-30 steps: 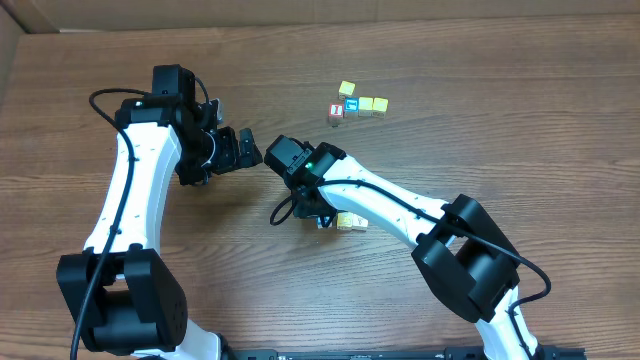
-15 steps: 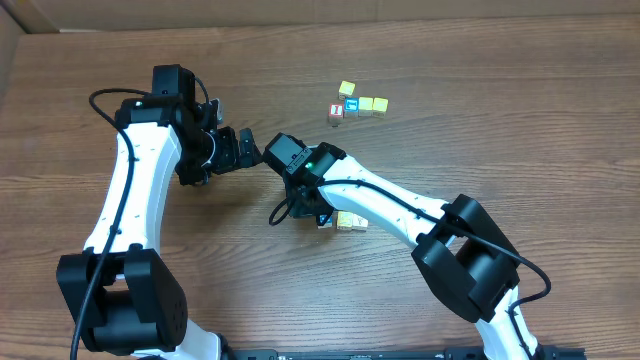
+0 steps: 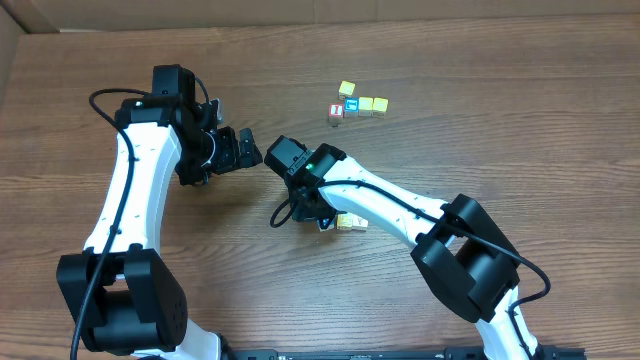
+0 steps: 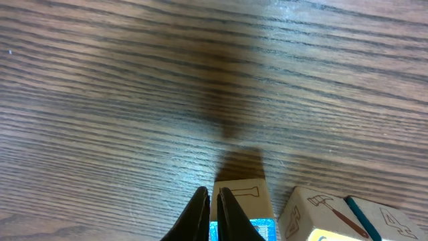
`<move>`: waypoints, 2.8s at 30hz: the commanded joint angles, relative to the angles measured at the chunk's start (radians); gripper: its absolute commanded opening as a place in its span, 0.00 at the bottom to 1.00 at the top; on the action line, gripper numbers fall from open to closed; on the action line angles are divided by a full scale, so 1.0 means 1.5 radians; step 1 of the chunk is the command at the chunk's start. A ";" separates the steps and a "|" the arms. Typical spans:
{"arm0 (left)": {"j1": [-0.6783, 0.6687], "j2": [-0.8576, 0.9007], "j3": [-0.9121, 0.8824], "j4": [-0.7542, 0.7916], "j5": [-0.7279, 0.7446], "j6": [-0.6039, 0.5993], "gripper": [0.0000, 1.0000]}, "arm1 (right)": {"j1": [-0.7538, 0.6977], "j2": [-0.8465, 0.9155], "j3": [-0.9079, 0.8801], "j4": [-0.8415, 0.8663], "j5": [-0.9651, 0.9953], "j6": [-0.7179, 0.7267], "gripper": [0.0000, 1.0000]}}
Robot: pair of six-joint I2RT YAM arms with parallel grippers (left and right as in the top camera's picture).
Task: Flip 5 blocks
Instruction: 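Lower and set the P block down next to K, then release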
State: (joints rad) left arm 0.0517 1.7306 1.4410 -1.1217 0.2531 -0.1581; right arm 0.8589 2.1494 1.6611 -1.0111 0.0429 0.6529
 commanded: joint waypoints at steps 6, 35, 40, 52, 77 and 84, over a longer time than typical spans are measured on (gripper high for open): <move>-0.009 0.006 0.013 0.001 -0.001 0.001 1.00 | 0.001 -0.019 0.001 0.024 -0.001 -0.004 0.08; -0.009 0.006 0.013 0.001 -0.001 0.001 1.00 | 0.004 -0.019 -0.012 -0.001 -0.021 -0.004 0.08; -0.009 0.006 0.013 0.001 -0.001 0.001 1.00 | 0.004 -0.019 -0.012 -0.012 -0.004 0.004 0.08; -0.009 0.006 0.013 0.001 -0.001 0.001 1.00 | 0.003 -0.019 -0.012 -0.016 0.003 0.009 0.08; -0.009 0.006 0.013 0.001 -0.001 0.001 1.00 | 0.003 -0.019 -0.012 -0.053 -0.042 0.016 0.09; -0.009 0.006 0.013 0.001 -0.001 0.001 1.00 | 0.003 -0.019 -0.012 -0.058 -0.042 0.017 0.09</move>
State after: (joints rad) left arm 0.0517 1.7306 1.4410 -1.1217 0.2531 -0.1581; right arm 0.8600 2.1494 1.6485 -1.1004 -0.0200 0.6701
